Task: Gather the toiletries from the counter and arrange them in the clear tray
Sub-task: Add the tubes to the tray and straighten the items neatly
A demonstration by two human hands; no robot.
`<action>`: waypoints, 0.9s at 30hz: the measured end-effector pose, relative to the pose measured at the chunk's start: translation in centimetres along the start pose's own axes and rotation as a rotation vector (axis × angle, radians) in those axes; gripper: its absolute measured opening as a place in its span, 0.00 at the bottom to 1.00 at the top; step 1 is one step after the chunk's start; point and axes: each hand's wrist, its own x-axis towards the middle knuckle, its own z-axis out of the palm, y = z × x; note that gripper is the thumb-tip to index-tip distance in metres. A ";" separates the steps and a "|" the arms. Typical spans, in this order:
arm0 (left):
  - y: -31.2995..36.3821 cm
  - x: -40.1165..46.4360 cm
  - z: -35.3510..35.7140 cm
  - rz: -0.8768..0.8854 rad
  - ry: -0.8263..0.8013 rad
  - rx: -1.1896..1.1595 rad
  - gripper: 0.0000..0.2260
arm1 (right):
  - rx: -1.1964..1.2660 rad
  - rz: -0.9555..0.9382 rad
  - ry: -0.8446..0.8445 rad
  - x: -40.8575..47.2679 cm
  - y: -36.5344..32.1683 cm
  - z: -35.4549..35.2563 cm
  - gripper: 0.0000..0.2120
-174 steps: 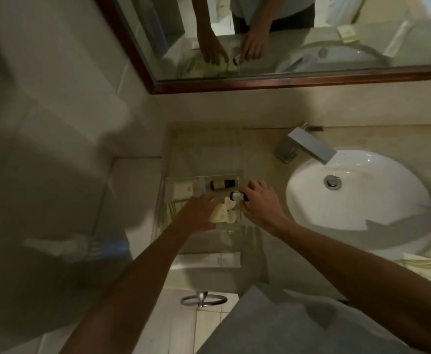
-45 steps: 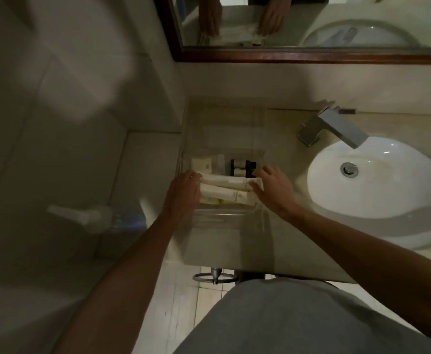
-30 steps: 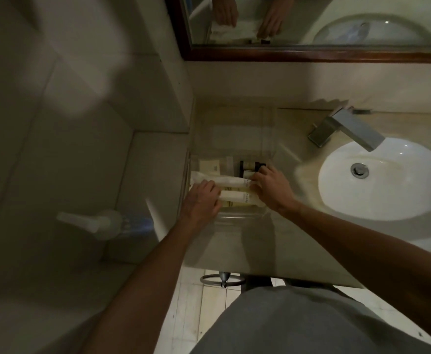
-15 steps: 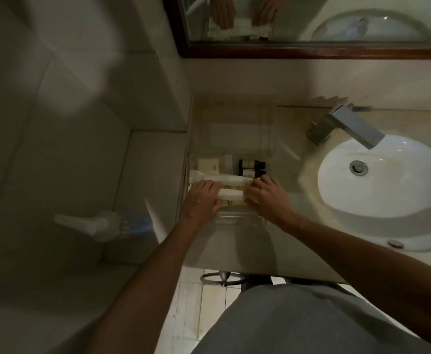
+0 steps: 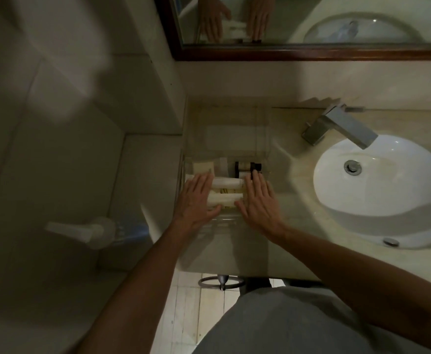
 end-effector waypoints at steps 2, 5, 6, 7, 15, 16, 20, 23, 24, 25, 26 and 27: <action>0.1 -0.2 0.3 -0.016 0.031 0.032 0.41 | 0.011 -0.035 -0.007 -0.1 -0.1 0.5 0.37; 0.3 -0.4 0.5 -0.032 0.098 0.015 0.40 | -0.020 -0.033 -0.025 0.0 -0.2 0.9 0.39; 0.2 -0.5 0.8 -0.039 0.104 -0.003 0.40 | -0.028 -0.027 -0.035 0.2 -0.2 1.0 0.39; 0.2 -0.6 1.1 -0.045 0.098 -0.024 0.40 | -0.029 -0.018 -0.051 0.4 -0.2 1.1 0.40; 0.5 -0.1 0.9 -0.159 0.067 -0.089 0.40 | 0.000 0.033 -0.108 1.6 -0.7 0.8 0.44; 0.5 0.3 0.7 -0.179 0.095 -0.109 0.37 | 0.018 0.040 -0.080 1.5 -0.8 0.7 0.43; 0.8 2.3 0.4 -0.144 0.089 -0.122 0.31 | 0.058 0.040 0.017 1.0 -0.4 0.4 0.38; 0.2 3.6 0.7 -0.114 0.006 -0.049 0.31 | 0.060 0.063 -0.016 0.6 0.6 1.1 0.37; -0.1 3.8 0.8 -0.108 -0.017 -0.035 0.32 | 0.062 0.052 -0.023 0.5 1.0 1.3 0.36; -0.4 3.8 1.0 -0.097 -0.028 -0.023 0.32 | 0.065 0.034 -0.022 0.4 1.3 1.5 0.36; -0.6 3.9 1.0 -0.081 -0.034 -0.010 0.32 | 0.063 0.024 -0.022 0.3 1.5 1.6 0.35; -0.8 3.9 0.9 -0.064 -0.040 0.000 0.32 | 0.057 0.020 -0.030 0.3 1.7 1.7 0.35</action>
